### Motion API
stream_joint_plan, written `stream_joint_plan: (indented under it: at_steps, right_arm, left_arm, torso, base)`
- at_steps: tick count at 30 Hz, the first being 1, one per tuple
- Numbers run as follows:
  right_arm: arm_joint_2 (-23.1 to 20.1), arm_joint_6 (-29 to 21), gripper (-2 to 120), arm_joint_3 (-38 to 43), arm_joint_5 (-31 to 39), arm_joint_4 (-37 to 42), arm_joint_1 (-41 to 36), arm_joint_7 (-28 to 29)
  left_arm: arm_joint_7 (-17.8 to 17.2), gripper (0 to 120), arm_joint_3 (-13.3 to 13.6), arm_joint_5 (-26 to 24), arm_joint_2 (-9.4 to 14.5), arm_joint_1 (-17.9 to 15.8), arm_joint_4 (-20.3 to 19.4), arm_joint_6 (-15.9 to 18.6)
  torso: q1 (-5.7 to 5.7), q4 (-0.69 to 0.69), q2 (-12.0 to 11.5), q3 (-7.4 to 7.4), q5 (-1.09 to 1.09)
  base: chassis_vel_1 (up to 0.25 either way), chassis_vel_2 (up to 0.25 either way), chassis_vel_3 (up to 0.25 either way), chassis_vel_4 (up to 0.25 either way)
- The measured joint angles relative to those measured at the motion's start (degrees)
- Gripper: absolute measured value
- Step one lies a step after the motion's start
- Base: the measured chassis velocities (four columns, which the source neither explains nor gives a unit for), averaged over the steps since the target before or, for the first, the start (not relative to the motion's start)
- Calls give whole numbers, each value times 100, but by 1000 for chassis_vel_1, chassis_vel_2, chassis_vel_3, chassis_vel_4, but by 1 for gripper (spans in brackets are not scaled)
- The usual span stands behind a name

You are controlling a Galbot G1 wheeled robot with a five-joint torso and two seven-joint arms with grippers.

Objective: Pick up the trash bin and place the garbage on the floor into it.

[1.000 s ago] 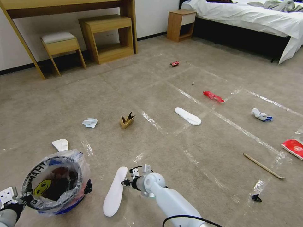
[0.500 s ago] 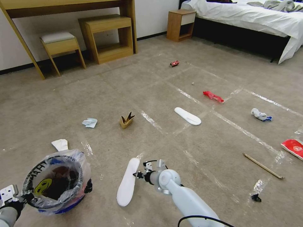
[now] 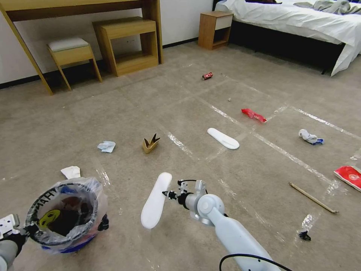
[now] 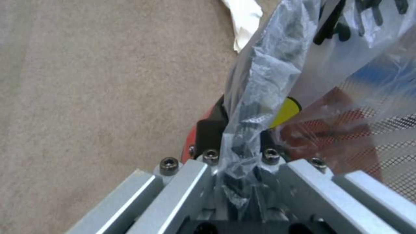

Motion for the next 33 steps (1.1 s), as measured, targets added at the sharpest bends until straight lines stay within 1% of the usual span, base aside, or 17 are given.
stream_joint_plan:
  at_steps: [5, 13, 22, 25, 27, 33]
  right_arm:
    - [-113, 11, 0, 97, 140, 378, -10, 112]
    - [-177, 11, 0, 175, 151, 647, -83, 209]
    - [-269, 104, 0, 253, 164, 911, -80, 252]
    - [-367, 299, 0, 260, 179, 1221, 9, 261]
    - [-382, 335, 0, 258, 182, 1286, 27, 262]
    - [-539, 705, 0, 100, 215, 1863, 319, 249]
  left_arm:
    - [-37, 1, -53, -115, 46, -75, -50, -1]
    - [-112, 1, -133, -283, 59, -119, -169, -6]
    - [-128, 1, -65, -320, 56, -171, -253, 12]
    - [-129, 1, 1, -335, 45, -149, -373, 50]
    - [-130, 1, 11, -341, 46, -147, -387, 57]
    - [-134, 1, 99, -390, 108, -184, -412, 89]
  torso:
    - [0, 0, 1, -1, 0]
    - [0, 0, 1, -1, 1]
    - [0, 0, 1, -1, 1]
    - [0, 0, 1, -1, 1]
    - [0, 0, 1, -1, 1]
    - [0, 0, 1, -1, 1]
  base:
    - [0, 0, 0, 0]
    - [0, 0, 0, 0]
    - [0, 0, 0, 0]
    - [0, 0, 0, 0]
    - [0, 0, 0, 0]
    - [0, 0, 0, 0]
